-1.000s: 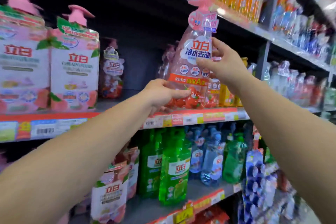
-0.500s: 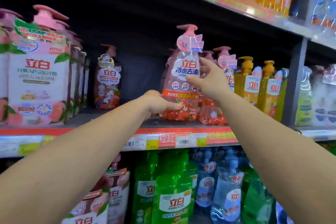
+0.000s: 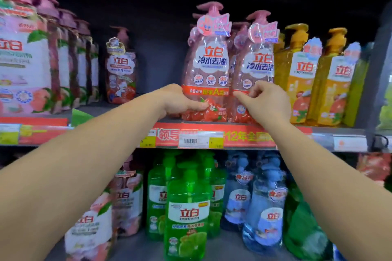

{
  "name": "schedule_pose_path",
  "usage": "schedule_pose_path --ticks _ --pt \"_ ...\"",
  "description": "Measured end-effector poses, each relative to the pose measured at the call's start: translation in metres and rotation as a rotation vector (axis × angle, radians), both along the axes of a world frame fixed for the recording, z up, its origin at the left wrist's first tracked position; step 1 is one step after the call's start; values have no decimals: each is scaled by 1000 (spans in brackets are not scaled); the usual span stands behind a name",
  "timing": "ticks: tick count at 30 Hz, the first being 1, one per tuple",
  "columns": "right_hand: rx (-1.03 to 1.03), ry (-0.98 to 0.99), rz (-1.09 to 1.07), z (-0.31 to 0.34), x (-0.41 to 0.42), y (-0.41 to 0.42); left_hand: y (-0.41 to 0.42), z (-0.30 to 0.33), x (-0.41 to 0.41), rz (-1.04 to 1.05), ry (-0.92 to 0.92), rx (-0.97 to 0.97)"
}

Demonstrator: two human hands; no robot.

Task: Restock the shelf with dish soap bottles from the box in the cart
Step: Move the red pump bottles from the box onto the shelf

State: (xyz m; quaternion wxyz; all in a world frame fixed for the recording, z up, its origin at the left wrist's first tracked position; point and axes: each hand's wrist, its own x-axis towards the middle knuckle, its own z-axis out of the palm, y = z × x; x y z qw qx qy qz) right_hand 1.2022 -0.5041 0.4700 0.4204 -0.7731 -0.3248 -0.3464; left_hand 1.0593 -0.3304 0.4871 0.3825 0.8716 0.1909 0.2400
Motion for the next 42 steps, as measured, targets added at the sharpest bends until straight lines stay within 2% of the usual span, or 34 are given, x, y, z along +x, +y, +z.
schedule_pose_path --ticks 7,18,21,25,29,33,38,42 --pt "-24 -49 146 -10 10 -7 -10 -2 6 41 -57 28" --pt "-34 -43 234 -19 6 -15 -22 -1 0 81 -15 33" --pt "-19 -28 280 -19 -12 -5 -25 -3 -3 138 -48 93" --pt "-16 -152 338 -14 -55 21 -23 -9 -31 330 -92 293" --pt "-214 -199 327 -15 -108 56 -5 -19 -92 514 -46 516" --pt "-361 -197 445 -22 -184 99 19 -39 -179 693 85 646" --pt "-513 -221 587 -51 -313 162 47 -78 -317 872 251 699" --pt "-614 -172 731 -84 -433 209 70 -116 -439 1008 377 630"
